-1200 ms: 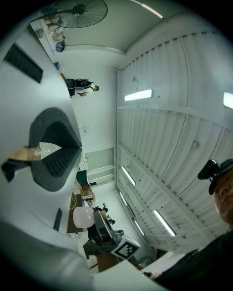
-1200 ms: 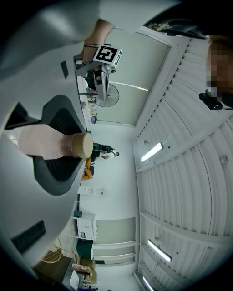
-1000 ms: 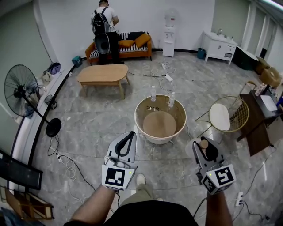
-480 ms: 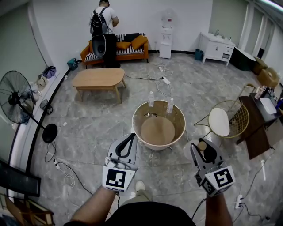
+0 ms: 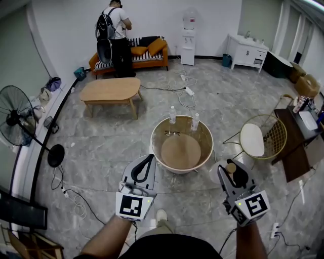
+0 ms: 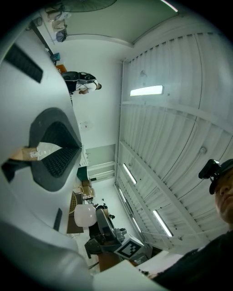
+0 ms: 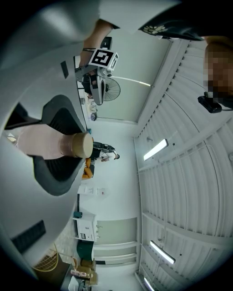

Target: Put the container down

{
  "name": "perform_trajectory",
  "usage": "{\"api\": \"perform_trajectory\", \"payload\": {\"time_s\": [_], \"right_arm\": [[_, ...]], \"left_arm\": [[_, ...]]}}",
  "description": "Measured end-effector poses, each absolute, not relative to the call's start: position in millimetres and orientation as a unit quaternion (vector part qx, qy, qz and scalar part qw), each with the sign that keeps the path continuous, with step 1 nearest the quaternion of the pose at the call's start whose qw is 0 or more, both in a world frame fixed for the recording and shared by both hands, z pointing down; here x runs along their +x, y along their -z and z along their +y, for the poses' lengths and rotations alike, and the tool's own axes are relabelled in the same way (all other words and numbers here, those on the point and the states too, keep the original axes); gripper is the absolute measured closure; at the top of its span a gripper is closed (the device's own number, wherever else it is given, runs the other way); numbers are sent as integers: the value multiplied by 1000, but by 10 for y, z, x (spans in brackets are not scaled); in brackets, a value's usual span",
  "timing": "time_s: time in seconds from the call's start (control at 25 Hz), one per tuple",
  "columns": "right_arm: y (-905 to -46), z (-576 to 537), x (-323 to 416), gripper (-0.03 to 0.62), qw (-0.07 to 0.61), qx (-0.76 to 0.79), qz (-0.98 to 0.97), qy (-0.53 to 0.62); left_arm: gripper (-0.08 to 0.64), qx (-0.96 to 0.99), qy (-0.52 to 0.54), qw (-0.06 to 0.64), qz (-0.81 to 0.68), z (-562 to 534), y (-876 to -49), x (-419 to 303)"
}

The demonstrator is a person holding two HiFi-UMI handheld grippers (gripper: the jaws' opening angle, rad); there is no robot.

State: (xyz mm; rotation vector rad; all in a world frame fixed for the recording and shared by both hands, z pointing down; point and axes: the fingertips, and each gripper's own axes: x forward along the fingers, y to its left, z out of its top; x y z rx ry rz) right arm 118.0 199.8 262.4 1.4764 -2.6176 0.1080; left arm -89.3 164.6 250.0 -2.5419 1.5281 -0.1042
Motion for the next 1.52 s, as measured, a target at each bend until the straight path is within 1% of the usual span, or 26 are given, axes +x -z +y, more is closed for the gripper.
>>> {"api": "perform_trajectory", "payload": {"time_s": [0.24, 0.4, 0.56, 0.76, 1.04, 1.52], "right_arm": [[-2639, 1829, 1133, 445, 68, 492, -867, -39], [-2578, 1662, 1013, 445, 55, 495, -866, -42], [-2613, 1530, 939, 445, 61, 502, -862, -37], [-2488, 1305, 689, 445, 35, 510, -858, -49], [-2549, 1109, 512, 445, 65, 526, -847, -47], [-2545, 928, 439, 445, 79, 525, -846, -42]], "left_arm": [[545, -853, 38, 82, 513, 1444, -2549, -991], [546, -856, 34, 83, 509, 1272, -2561, -1062], [546, -859, 33, 88, 503, 1134, -2570, -1177], [545, -862, 35, 82, 499, 951, -2607, -1401], [545, -869, 26, 70, 490, 695, -2668, -1582], [545, -877, 21, 63, 475, 481, -2707, -1527]]}}
